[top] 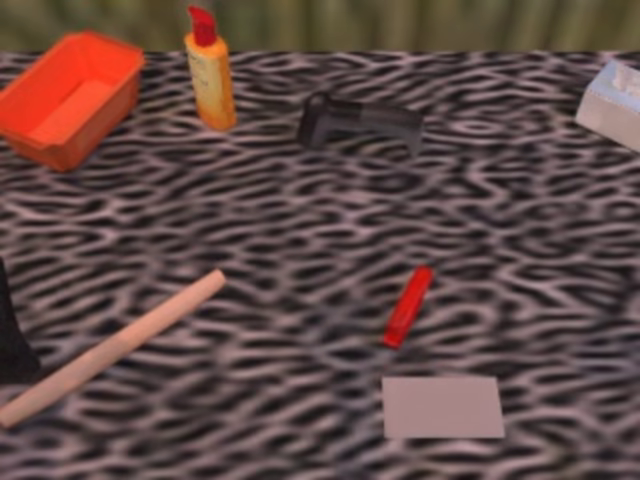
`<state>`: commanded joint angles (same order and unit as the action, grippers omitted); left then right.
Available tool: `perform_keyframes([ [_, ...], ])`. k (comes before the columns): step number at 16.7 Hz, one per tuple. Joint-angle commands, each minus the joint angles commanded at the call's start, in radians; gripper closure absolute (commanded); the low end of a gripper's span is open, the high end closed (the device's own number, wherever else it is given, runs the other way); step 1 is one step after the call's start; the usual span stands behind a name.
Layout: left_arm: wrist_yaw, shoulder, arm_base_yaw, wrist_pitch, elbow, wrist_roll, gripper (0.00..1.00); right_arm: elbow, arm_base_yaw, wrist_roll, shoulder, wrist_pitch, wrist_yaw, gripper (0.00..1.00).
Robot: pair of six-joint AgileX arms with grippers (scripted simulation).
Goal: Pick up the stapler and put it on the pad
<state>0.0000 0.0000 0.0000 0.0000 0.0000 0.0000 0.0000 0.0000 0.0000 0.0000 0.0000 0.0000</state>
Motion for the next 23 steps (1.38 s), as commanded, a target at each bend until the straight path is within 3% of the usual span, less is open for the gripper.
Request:
perform_keyframes([
  [5,0.0,0.0,0.0,0.0,0.0,0.0,0.0,0.062,0.026,0.04,0.062,-0.043,-0.004,0.0],
  [9,0.0,0.0,0.0,0.0,0.0,0.0,0.0,0.283,0.101,0.175,0.292,-0.19,-0.007,0.0],
  [23,0.0,0.0,0.0,0.0,0.0,0.0,0.0,1.45,0.476,0.854,1.76,-0.997,0.002,0.0],
])
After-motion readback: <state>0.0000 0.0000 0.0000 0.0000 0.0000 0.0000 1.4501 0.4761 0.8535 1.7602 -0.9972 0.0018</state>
